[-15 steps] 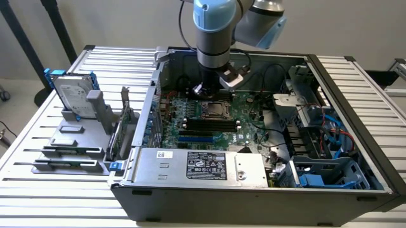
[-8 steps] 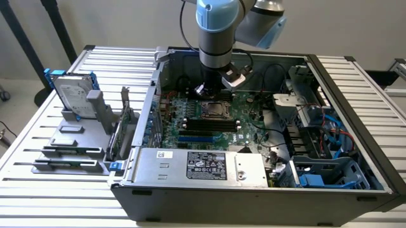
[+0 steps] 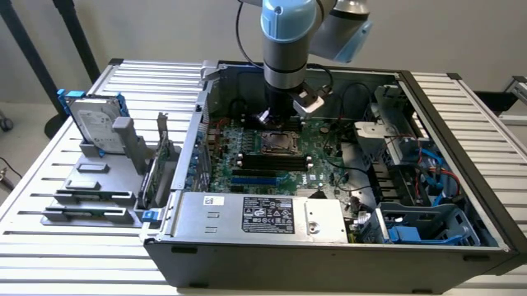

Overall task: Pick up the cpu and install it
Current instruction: 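Install the first cpu locking lever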

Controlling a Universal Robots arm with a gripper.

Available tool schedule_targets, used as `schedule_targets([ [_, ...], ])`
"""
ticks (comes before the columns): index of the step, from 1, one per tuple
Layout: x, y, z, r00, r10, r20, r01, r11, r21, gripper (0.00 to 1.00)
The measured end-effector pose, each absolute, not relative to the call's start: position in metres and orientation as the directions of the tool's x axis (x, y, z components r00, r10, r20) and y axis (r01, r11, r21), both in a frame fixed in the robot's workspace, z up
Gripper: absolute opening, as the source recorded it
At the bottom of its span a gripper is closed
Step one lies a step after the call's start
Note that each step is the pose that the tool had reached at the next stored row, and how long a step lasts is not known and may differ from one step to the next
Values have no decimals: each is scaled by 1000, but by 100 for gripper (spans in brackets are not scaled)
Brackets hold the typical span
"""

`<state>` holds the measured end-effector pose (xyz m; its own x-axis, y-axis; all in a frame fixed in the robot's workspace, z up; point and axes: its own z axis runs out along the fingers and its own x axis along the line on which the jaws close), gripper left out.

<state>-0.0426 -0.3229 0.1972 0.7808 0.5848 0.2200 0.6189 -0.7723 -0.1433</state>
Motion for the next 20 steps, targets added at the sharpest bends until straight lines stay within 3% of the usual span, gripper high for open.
schedule_targets([
  [20, -32, -326, 208, 777, 591, 218, 625, -766, -151, 11],
])
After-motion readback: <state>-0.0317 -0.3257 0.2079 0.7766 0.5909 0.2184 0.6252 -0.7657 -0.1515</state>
